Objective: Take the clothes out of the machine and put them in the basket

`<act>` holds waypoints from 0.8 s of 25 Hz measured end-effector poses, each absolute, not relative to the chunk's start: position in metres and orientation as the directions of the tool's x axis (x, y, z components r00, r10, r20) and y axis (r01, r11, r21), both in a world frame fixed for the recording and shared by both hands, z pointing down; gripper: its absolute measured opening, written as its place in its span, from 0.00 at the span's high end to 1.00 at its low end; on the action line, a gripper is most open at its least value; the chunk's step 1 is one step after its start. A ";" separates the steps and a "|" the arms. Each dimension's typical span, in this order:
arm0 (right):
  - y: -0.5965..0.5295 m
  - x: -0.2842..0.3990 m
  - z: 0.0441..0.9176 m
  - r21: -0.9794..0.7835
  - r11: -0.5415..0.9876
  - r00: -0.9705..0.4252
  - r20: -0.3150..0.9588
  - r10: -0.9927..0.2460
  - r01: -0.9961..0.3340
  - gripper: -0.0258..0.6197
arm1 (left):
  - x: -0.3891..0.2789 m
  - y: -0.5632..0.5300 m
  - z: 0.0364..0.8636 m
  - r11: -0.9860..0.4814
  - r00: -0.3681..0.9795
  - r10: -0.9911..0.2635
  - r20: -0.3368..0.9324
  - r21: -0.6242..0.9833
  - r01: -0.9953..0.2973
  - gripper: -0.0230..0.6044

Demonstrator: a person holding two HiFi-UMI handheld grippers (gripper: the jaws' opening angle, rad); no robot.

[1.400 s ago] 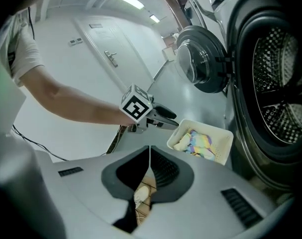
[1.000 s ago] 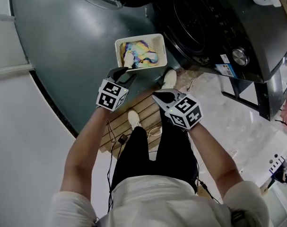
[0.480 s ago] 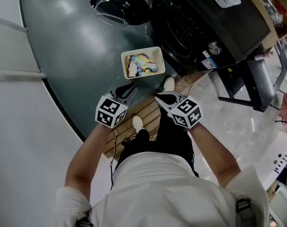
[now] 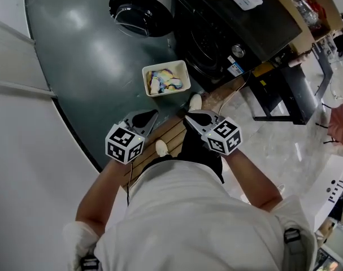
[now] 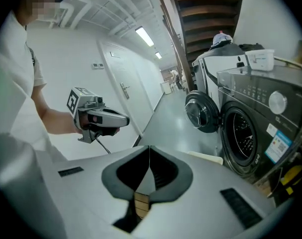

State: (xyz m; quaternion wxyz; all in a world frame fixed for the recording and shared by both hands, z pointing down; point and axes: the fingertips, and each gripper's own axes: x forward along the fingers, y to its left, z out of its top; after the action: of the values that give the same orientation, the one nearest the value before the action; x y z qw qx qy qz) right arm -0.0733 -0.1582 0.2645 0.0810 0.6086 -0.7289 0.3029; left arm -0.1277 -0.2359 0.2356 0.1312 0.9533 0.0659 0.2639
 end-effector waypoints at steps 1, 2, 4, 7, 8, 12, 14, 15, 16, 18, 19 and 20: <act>-0.153 -0.075 0.260 -0.340 0.070 -0.236 0.478 -0.846 -0.938 0.95 | -0.133 -0.232 0.233 -0.957 0.851 0.195 0.487 0.285 0.056 0.97; -0.149 -0.076 0.255 -0.334 0.064 -0.225 0.468 -0.854 -0.940 0.95 | -0.136 -0.230 0.230 -0.957 0.853 0.194 0.485 0.285 0.056 0.97; -0.143 -0.075 0.244 -0.321 0.057 -0.206 0.450 -0.869 -0.945 0.95 | -0.138 -0.227 0.220 -0.955 0.860 0.195 0.472 0.290 0.057 0.97; -0.132 -0.082 0.229 -0.307 0.059 -0.195 0.435 -0.879 -0.950 0.95 | -0.146 -0.215 0.207 -0.954 0.864 0.204 0.461 0.290 0.071 0.97; -0.129 -0.085 0.224 -0.301 0.060 -0.192 0.432 -0.881 -0.952 0.95 | -0.149 -0.212 0.203 -0.956 0.864 0.204 0.461 0.284 0.075 0.97; -0.121 -0.102 0.205 -0.265 0.074 -0.181 0.408 -0.895 -0.961 0.95 | -0.163 -0.207 0.190 -0.959 0.872 0.201 0.446 0.271 0.083 0.97; -0.119 -0.110 0.197 -0.240 0.092 -0.184 0.397 -0.899 -0.966 0.95 | -0.167 -0.205 0.184 -0.960 0.879 0.202 0.432 0.265 0.090 0.97; -0.117 -0.114 0.194 -0.230 0.101 -0.187 0.393 -0.901 -0.968 0.95 | -0.170 -0.204 0.183 -0.961 0.881 0.202 0.428 0.259 0.094 0.97; -0.115 -0.117 0.191 -0.223 0.107 -0.189 0.390 -0.901 -0.969 0.95 | -0.172 -0.203 0.181 -0.963 0.882 0.201 0.426 0.253 0.097 0.97; -0.113 -0.121 0.190 -0.219 0.111 -0.191 0.389 -0.901 -0.969 0.95 | -0.175 -0.203 0.181 -0.964 0.883 0.199 0.424 0.246 0.099 0.97; -0.112 -0.123 0.190 -0.220 0.107 -0.188 0.390 -0.901 -0.970 0.95 | -0.178 -0.203 0.181 -0.964 0.884 0.198 0.424 0.246 0.099 0.97; -0.112 -0.124 0.191 -0.222 0.102 -0.185 0.390 -0.902 -0.970 0.95 | -0.180 -0.204 0.181 -0.964 0.884 0.198 0.423 0.248 0.098 0.97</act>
State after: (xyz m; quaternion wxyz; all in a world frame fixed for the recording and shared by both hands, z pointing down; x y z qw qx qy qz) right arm -0.1243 -0.1119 0.1908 0.0778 0.6337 -0.7383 0.2174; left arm -0.1796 -0.2041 0.1815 0.1105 0.9644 0.0768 0.2279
